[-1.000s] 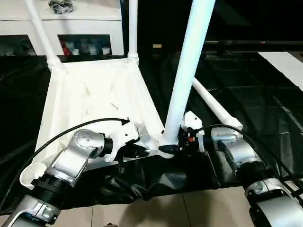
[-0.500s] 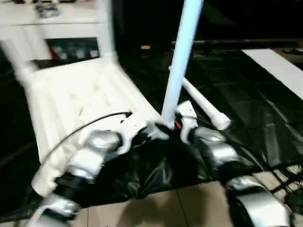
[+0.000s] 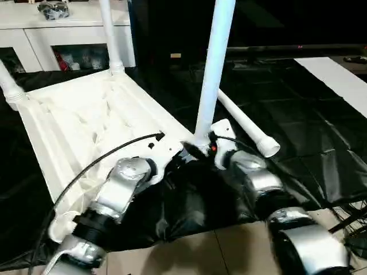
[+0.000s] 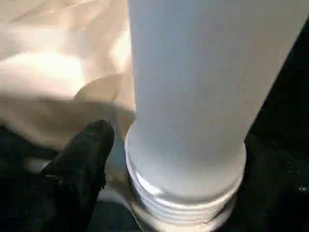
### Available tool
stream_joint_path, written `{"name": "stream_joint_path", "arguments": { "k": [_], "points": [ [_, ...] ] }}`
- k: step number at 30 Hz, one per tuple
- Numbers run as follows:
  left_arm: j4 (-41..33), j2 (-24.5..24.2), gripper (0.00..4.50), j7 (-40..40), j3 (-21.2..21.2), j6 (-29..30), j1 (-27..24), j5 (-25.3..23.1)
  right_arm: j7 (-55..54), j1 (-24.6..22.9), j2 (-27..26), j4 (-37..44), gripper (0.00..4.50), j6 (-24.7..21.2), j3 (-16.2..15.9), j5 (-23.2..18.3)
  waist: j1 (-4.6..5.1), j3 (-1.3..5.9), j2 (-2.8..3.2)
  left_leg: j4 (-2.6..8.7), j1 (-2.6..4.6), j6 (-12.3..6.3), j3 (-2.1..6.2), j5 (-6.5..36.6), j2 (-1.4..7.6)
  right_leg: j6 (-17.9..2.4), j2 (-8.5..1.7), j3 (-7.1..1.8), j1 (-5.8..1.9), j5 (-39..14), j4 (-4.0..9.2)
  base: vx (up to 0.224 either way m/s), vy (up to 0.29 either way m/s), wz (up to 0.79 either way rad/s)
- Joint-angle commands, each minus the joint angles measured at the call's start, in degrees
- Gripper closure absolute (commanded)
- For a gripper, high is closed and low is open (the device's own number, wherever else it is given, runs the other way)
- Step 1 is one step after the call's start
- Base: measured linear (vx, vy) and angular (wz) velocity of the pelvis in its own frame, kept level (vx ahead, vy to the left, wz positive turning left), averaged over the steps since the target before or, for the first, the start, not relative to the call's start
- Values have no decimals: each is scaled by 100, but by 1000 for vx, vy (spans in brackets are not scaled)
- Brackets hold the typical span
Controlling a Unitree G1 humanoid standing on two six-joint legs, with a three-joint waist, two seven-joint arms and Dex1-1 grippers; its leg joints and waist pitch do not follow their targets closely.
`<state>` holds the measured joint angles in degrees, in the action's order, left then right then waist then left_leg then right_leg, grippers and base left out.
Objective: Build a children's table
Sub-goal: Rotate leg to tighten
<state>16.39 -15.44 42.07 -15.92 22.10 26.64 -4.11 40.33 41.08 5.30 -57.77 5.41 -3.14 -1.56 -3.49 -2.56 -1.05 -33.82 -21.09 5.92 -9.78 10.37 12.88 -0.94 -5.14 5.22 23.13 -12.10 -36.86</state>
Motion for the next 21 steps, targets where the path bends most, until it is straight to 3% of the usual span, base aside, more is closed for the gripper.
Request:
{"name": "stream_joint_path", "arguments": {
  "k": [1, 8, 9, 14, 21],
  "points": [
    [-328, 25, 450, 432, -127, -477, 21, 312, 628, -67, 39, 259, 59, 62, -258, 42, -42, 361, 9, 337, 19, -443, -43, 786, 39, -1339, -277, -297, -341, -286, 448, 0, 0, 0],
    [-329, -414, 450, 1230, -223, -656, -17, 437, 2025, -250, 675, 633, 59, 2, -471, -20, -142, 349, 14, 347, 44, -394, -54, 893, 55, -1356, -271, -308, -315, -431, 448, 0, 0, 0],
    [-342, -488, 450, 1382, -243, -657, -22, 472, 2244, -262, 763, 682, 59, -44, -491, -60, -157, 355, 47, 343, 42, -394, -46, 857, 50, -1372, -270, -304, -325, -367, 438, 0, 0, 0],
    [-394, -671, 450, 1812, -282, -733, -43, 586, 2777, -317, 968, 867, 59, -69, -587, -138, -161, 366, 25, 335, 22, -429, -45, 760, 51, -1430, -264, -292, -341, -175, 408, 0, 0, 0],
    [-359, -917, 450, 2278, -323, -752, -5, 653, 3268, -375, 1102, 1077, 59, -112, -755, -120, -175, 356, 20, 345, 28, -393, -45, 846, 56, -1411, -265, -293, -334, -348, 421, 0, 0, 0]
  ]
}}
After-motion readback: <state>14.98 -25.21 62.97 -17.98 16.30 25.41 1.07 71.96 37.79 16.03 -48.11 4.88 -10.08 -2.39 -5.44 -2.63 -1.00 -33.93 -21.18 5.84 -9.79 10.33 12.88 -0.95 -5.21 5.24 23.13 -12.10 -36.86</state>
